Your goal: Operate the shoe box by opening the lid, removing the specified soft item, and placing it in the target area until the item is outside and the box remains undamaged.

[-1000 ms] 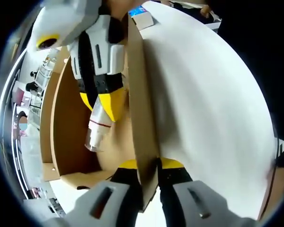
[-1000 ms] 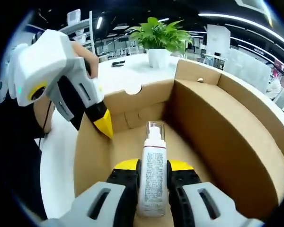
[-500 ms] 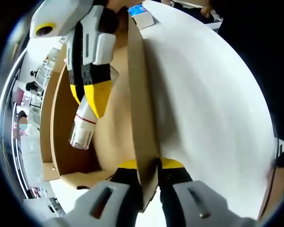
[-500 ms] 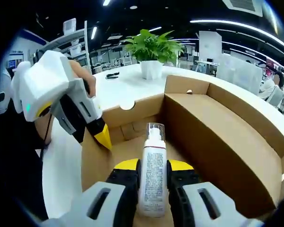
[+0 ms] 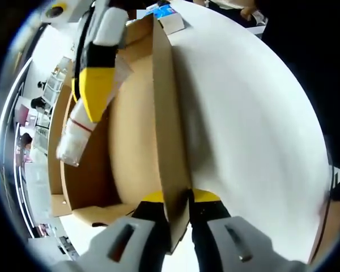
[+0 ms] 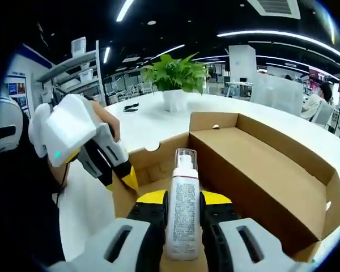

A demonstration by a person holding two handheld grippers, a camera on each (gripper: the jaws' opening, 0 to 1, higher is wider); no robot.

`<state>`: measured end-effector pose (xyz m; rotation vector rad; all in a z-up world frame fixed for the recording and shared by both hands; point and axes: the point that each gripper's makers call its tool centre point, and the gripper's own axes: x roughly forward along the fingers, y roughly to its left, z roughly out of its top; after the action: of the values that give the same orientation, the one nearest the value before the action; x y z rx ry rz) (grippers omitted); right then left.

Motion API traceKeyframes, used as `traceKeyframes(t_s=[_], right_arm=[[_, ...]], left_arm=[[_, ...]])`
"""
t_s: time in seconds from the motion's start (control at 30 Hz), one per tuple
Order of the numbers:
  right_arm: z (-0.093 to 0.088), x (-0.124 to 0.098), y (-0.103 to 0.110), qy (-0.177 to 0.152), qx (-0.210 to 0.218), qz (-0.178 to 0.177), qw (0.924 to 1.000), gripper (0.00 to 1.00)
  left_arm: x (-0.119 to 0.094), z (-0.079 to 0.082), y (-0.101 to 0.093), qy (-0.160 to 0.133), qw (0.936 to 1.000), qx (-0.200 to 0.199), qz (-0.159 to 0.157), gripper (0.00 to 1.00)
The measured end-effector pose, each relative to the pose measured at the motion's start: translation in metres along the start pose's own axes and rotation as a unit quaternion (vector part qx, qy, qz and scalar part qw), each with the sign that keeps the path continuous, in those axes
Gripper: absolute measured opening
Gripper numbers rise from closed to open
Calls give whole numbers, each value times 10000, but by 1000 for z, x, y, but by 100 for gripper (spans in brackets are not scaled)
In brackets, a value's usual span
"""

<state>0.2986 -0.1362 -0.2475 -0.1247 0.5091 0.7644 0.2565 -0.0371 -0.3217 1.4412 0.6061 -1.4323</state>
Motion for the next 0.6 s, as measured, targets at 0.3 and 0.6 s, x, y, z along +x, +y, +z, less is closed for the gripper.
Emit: traceKeyframes(t_s=[0.3, 0.6], right_arm=[[10, -36, -13, -331, 106, -408, 9986, 21], [11, -71, -22, -553, 187, -750, 9955, 21]], left_arm=[[0, 0, 0, 18, 10000, -12, -2, 11], [0, -1, 0, 121, 9999, -44, 19, 11]])
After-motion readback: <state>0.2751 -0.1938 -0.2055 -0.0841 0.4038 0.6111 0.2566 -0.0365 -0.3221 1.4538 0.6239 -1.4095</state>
